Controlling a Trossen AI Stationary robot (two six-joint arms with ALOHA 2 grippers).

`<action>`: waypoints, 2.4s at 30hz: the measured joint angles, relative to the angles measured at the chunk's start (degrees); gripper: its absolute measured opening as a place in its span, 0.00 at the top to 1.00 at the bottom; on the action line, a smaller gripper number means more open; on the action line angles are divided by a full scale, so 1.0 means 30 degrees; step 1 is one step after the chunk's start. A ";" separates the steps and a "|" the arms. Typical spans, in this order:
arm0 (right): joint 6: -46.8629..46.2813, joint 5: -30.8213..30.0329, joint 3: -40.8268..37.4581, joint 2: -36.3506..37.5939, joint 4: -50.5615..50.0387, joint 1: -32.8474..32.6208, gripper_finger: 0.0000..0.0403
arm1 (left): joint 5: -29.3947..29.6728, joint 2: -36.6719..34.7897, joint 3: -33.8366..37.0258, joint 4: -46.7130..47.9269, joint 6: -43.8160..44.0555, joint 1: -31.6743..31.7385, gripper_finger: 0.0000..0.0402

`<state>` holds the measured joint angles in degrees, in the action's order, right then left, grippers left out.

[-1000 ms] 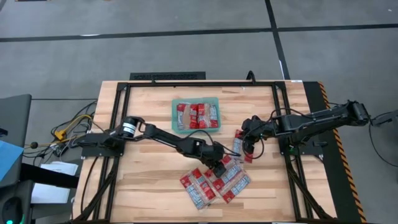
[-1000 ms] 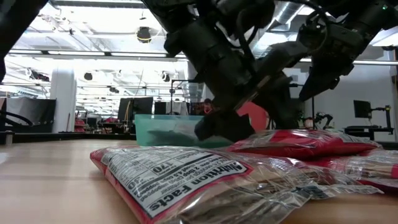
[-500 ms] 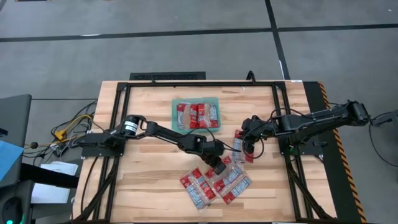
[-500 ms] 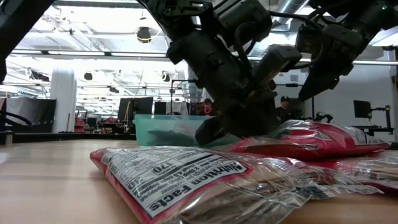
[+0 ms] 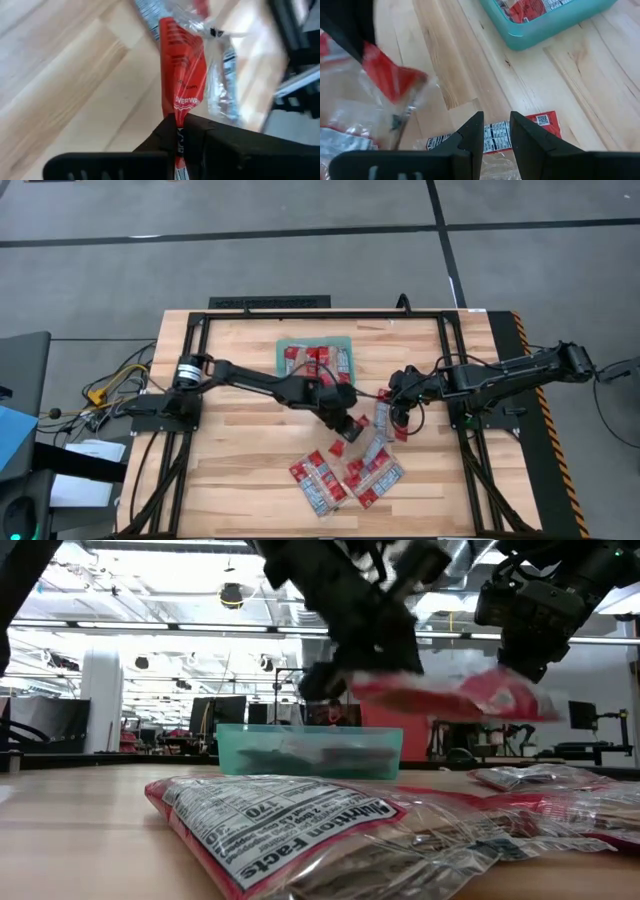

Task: Sort popcorn bags into baskets
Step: Put the red popcorn bag into the blue bin

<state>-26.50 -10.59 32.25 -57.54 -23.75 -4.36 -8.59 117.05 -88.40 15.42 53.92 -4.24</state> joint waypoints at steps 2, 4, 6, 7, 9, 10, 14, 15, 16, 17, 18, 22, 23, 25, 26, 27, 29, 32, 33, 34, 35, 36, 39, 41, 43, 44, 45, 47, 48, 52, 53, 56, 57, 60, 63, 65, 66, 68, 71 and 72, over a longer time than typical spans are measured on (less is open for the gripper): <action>0.0000 0.0000 0.0000 0.0000 -0.0006 0.0000 0.71 | 0.0000 -0.0702 0.0000 0.0869 0.0121 0.0073 1.00; 0.0007 0.0000 0.0000 0.0000 -0.0026 0.0000 0.71 | 0.0286 -0.1451 -0.0014 0.1981 0.0405 0.0227 1.00; 0.0007 0.0000 0.0000 0.0000 -0.0086 0.0000 0.71 | 0.1270 -0.2242 -0.0029 0.3720 0.0632 0.0408 1.00; 0.0007 0.0000 0.0000 0.0000 -0.0120 0.0000 0.71 | 0.1977 -0.2575 -0.0022 0.4387 0.0601 0.0528 1.00; 0.0007 0.0000 0.0000 0.0000 -0.0185 0.0000 0.71 | 0.3474 -0.3305 -0.0029 0.5286 0.0606 0.0817 1.00; 0.0007 0.0000 0.0000 0.0000 -0.0208 0.0000 0.71 | 0.4175 -0.3655 -0.0029 0.5838 0.0751 0.0977 1.00; 0.0007 0.0000 0.0000 0.0000 -0.0168 0.0000 0.71 | 0.6471 -0.4722 -0.0044 0.6404 0.1242 0.1780 1.00; 0.0006 0.0000 0.0000 0.0000 -0.0177 0.0000 0.71 | 0.6944 -0.4896 -0.0044 0.6619 0.1374 0.2018 1.00; 0.0002 0.0000 0.0000 0.0000 -0.0210 0.0000 0.71 | 0.7386 -0.5025 -0.0044 0.6654 0.1514 0.2263 1.00; 0.0000 0.0000 0.0000 0.0000 -0.0187 0.0000 0.71 | 0.7815 -0.5161 -0.0044 0.6649 0.1615 0.2518 1.00; 0.0000 0.0000 0.0000 0.0000 -0.0169 0.0000 0.71 | 0.8165 -0.5269 -0.0044 0.6690 0.1638 0.2792 1.00; 0.0000 0.0000 0.0000 0.0000 -0.0203 0.0000 0.71 | 0.8573 -0.5323 -0.0051 0.6395 0.1686 0.3889 1.00; 0.0000 0.0000 0.0000 0.0000 -0.0195 0.0000 0.71 | 0.8533 -0.5316 -0.0051 0.6348 0.1686 0.4119 1.00; 0.0000 0.0000 0.0000 0.0000 -0.0195 0.0000 0.71 | 0.8634 -0.5269 -0.0051 0.5851 0.1613 0.4519 1.00; 0.0000 0.0000 0.0000 0.0000 -0.0195 0.0000 0.71 | 0.8841 -0.5258 -0.0051 0.5712 0.1516 0.4733 1.00; 0.0000 0.0000 0.0000 0.0000 -0.0200 0.0000 0.71 | 0.9077 -0.5258 -0.0051 0.5656 0.1435 0.4897 1.00; 0.0000 0.0000 0.0000 0.0000 -0.0200 0.0004 0.71 | 0.9341 -0.5258 -0.0051 0.5529 0.1162 0.5349 1.00; 0.0000 0.0000 0.0000 0.0000 -0.0214 0.0000 0.71 | 0.7393 -0.5517 -0.0044 0.5829 -0.1400 0.6014 1.00; 0.0000 0.0000 0.0000 0.0000 -0.0210 -0.0003 0.71 | 0.6210 -0.5726 -0.0044 0.5795 -0.2637 0.6102 1.00; 0.0000 0.0000 0.0000 0.0000 -0.0210 -0.0031 0.71 | 0.5034 -0.6016 -0.0044 0.5811 -0.3803 0.6073 1.00; -0.0007 0.0000 0.0000 0.0000 -0.0210 -0.0034 0.71 | 0.3948 -0.6338 -0.0044 0.6018 -0.4890 0.5856 1.00; -0.0007 0.0000 0.0000 0.0000 -0.0211 -0.0029 0.71 | 0.3119 -0.6623 -0.0058 0.6332 -0.5842 0.5481 1.00; -0.0004 0.0000 0.0000 0.0000 -0.0217 -0.0029 0.71 | 0.2288 -0.7065 -0.0072 0.7993 -0.8401 0.3873 1.00; -0.0006 0.0000 0.0000 0.0000 -0.0221 -0.0029 0.71 | 0.2524 -0.7052 -0.0066 0.9009 -0.9015 0.2720 1.00; -0.0007 0.0000 0.0000 0.0000 -0.0217 -0.0029 0.71 | 0.2717 -0.6742 -0.0069 0.9577 -0.9243 0.1612 1.00; -0.0006 0.0000 0.0000 0.0000 -0.0217 -0.0029 0.71 | 0.2863 -0.6447 -0.0073 0.9601 -0.9274 0.1096 1.00; -0.0007 0.0000 0.0000 0.0000 -0.0217 -0.0029 0.71 | 0.3053 -0.6047 -0.0070 0.9624 -0.9338 0.0647 1.00; 0.0000 0.0000 0.0000 0.0000 -0.0201 -0.0013 0.71 | 0.3685 -0.5301 -0.0022 0.9588 -0.9468 -0.0119 1.00; 0.0007 0.0000 0.0000 0.0000 -0.0215 0.0012 0.71 | 0.4203 -0.4985 -0.0022 0.9438 -0.9457 -0.0389 1.00; 0.0014 0.0000 0.0000 0.0000 -0.0202 0.0022 0.71 | 0.5771 -0.3675 -0.0036 0.8746 -0.9262 -0.0613 1.00; 0.0014 0.0000 0.0000 0.0000 -0.0195 0.0022 0.71 | 0.5839 -0.3356 -0.0033 0.8548 -0.9271 -0.0547 1.00; 0.0033 0.0000 0.0000 0.0000 -0.0195 0.0022 0.71 | 0.5813 -0.2595 -0.0036 0.7994 -0.9271 -0.0197 1.00; 0.0051 -0.0006 0.0000 0.0000 -0.0203 0.0022 0.71 | 0.5803 -0.2362 -0.0036 0.7913 -0.9277 -0.0085 1.00; 0.0043 0.0000 0.0000 0.0000 -0.0202 0.0022 0.71 | 0.5649 -0.1798 -0.0029 0.7427 -0.9479 0.0374 1.00; 0.0000 -0.0007 0.0000 0.0000 -0.0205 0.0022 0.71 | 0.5661 -0.1741 -0.0036 0.6286 -0.9676 0.0887 1.00; 0.0002 -0.0006 0.0000 0.0000 -0.0192 0.0022 0.71 | 0.5665 -0.1753 -0.0036 0.5619 -0.9915 0.1250 1.00; 0.0000 0.0000 0.0000 0.0000 -0.0202 0.0022 0.71 | 0.5665 -0.1746 -0.0036 0.5349 -0.9980 0.1449 1.00; 0.0000 -0.0007 0.0000 0.0000 -0.0188 0.0022 0.71 | 0.5663 -0.1746 -0.0036 0.4932 -1.0051 0.1830 1.00; 0.0000 -0.0007 0.0000 0.0000 -0.0188 0.0022 0.71 | 0.5657 -0.1746 -0.0036 0.4771 -0.9973 0.2368 1.00; 0.0000 -0.0007 0.0000 0.0000 -0.0195 0.0022 0.71 | 0.5658 -0.1746 -0.0036 0.4651 -0.9895 0.2539 1.00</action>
<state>-26.50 -10.61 32.25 -57.54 -24.34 -4.29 8.38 111.81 -88.51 29.37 24.24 3.38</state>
